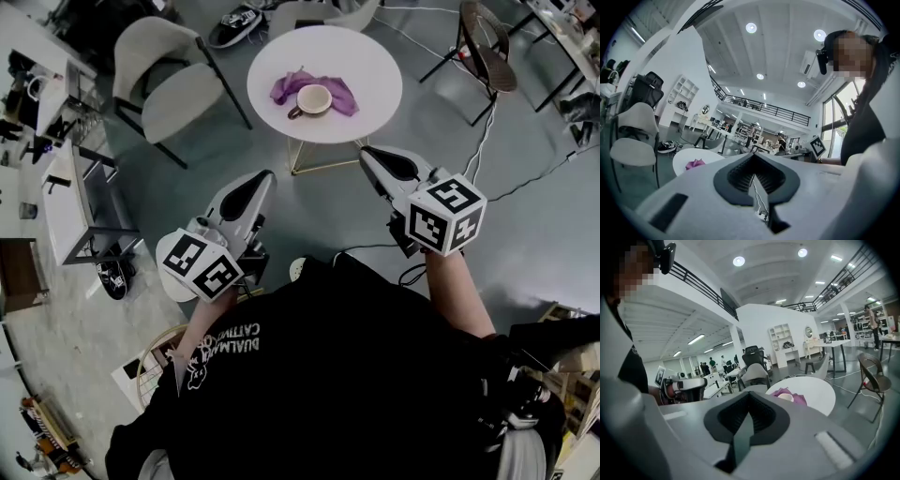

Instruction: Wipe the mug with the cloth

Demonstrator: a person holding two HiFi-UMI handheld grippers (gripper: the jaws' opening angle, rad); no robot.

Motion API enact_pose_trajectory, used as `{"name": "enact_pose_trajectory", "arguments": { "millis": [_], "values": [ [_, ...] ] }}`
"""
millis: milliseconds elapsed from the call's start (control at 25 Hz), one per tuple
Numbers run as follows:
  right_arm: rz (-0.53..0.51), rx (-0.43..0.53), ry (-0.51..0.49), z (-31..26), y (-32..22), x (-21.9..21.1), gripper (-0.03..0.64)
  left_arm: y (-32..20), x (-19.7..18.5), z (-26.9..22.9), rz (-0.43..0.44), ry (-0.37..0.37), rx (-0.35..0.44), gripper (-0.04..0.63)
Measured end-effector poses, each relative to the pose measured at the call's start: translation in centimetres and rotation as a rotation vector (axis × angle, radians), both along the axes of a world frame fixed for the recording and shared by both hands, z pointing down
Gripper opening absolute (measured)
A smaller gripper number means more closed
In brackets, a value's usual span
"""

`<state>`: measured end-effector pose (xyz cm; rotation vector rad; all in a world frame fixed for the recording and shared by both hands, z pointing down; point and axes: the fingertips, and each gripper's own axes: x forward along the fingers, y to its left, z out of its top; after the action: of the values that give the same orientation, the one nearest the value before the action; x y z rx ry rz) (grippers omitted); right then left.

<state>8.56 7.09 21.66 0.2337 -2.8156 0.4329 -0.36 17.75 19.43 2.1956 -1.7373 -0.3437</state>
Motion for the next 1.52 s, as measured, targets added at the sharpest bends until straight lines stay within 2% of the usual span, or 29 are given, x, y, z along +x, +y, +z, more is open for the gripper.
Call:
{"name": "enact_pose_trajectory", "arguments": {
  "millis": [160, 600, 920, 1520],
  "values": [
    [0.024, 0.005, 0.043, 1.5, 0.4, -0.2, 0.009, 0.7, -0.5, 1.3, 0.004, 0.004, -0.025, -0.003],
    [0.066, -0.056, 0.041, 3.3, -0.3, -0.4, 0.009, 0.8, -1.1, 3.4, -0.009, 0.017, -0.081, -0.003],
    [0.097, -0.062, 0.061, 3.6, 0.4, -1.3, 0.009, 2.0, -2.7, 3.8, -0.006, 0.025, -0.086, -0.003],
    [0.111, -0.082, 0.085, 4.7, 0.0, -1.5, 0.008, 1.3, -3.1, 4.5, 0.008, 0.031, -0.092, -0.003]
  ]
}}
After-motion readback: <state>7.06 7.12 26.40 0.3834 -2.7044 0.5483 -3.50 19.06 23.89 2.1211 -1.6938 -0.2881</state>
